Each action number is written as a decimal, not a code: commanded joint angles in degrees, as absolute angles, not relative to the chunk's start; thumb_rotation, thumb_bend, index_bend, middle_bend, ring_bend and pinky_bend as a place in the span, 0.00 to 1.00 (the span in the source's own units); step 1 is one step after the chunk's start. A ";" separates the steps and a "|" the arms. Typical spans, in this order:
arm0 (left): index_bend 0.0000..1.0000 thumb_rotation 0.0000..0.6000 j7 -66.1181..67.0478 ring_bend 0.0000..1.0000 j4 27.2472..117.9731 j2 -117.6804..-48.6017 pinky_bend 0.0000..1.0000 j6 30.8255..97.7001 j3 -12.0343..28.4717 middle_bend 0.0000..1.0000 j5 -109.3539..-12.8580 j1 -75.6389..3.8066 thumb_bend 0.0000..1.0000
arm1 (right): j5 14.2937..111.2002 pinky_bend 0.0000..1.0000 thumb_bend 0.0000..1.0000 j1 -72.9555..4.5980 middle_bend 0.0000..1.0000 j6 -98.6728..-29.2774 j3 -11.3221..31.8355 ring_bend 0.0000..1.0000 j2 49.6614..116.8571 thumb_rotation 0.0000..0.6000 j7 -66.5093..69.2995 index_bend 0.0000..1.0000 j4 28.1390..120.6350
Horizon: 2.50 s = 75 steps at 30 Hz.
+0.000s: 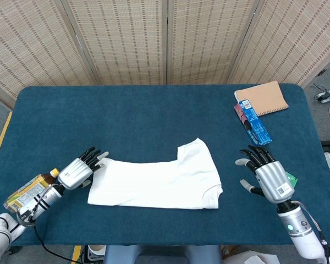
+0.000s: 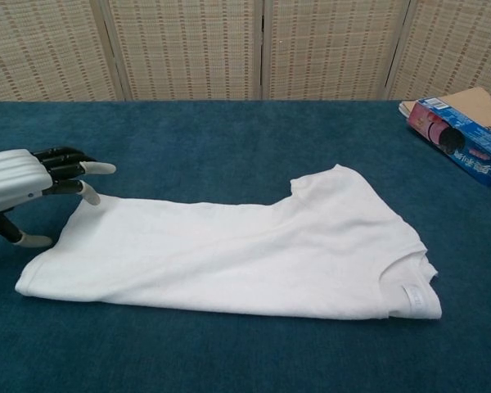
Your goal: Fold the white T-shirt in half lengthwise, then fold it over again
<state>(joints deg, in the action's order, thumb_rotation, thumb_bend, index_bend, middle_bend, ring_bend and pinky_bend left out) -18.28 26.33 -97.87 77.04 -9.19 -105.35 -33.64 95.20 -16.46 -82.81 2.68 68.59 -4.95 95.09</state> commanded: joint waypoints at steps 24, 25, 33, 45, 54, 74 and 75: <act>0.44 1.00 -22.52 0.00 28.60 -99.99 0.00 75.69 -9.26 0.08 -102.53 -34.81 0.19 | 95.53 0.15 0.17 -15.44 0.24 -83.84 2.98 0.12 68.82 1.00 -3.86 0.40 94.32; 0.46 1.00 -22.46 0.00 28.79 -99.95 0.00 75.62 -9.33 0.09 -102.49 -34.82 0.19 | 95.55 0.15 0.17 -15.41 0.24 -83.91 3.00 0.12 68.90 1.00 -3.68 0.40 94.19; 0.58 1.00 -22.09 0.03 29.33 -99.82 0.00 75.15 -9.41 0.17 -101.85 -34.57 0.25 | 95.69 0.15 0.17 -15.33 0.24 -84.12 3.16 0.12 69.34 1.00 -2.97 0.41 93.51; 0.70 1.00 -23.29 0.13 30.96 -100.43 0.00 74.75 -9.33 0.31 -101.19 -34.55 0.38 | 95.87 0.15 0.17 -15.00 0.25 -84.84 3.45 0.12 69.31 1.00 -2.92 0.43 93.54; 0.72 1.00 -20.97 0.13 34.91 -98.08 0.00 76.32 -9.03 0.31 -101.39 -34.99 0.38 | 96.27 0.15 0.17 -15.01 0.25 -85.12 3.55 0.12 69.61 1.00 -2.23 0.44 93.08; 0.71 1.00 -17.84 0.13 43.84 -89.28 0.00 75.75 -7.77 0.31 -98.42 -32.72 0.39 | 97.07 0.15 0.17 -15.82 0.25 -85.07 3.97 0.12 70.58 1.00 -1.36 0.44 92.37; 0.71 1.00 -17.78 0.13 44.34 -89.11 0.00 75.76 -7.69 0.31 -98.38 -32.71 0.39 | 97.11 0.15 0.17 -15.78 0.25 -85.17 3.96 0.12 70.59 1.00 -1.36 0.45 92.34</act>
<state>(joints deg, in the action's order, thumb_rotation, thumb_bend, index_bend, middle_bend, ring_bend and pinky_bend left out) -17.74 43.89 -89.35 75.78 -7.81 -98.49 -32.80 97.10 -15.78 -85.17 3.96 70.58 -1.37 92.35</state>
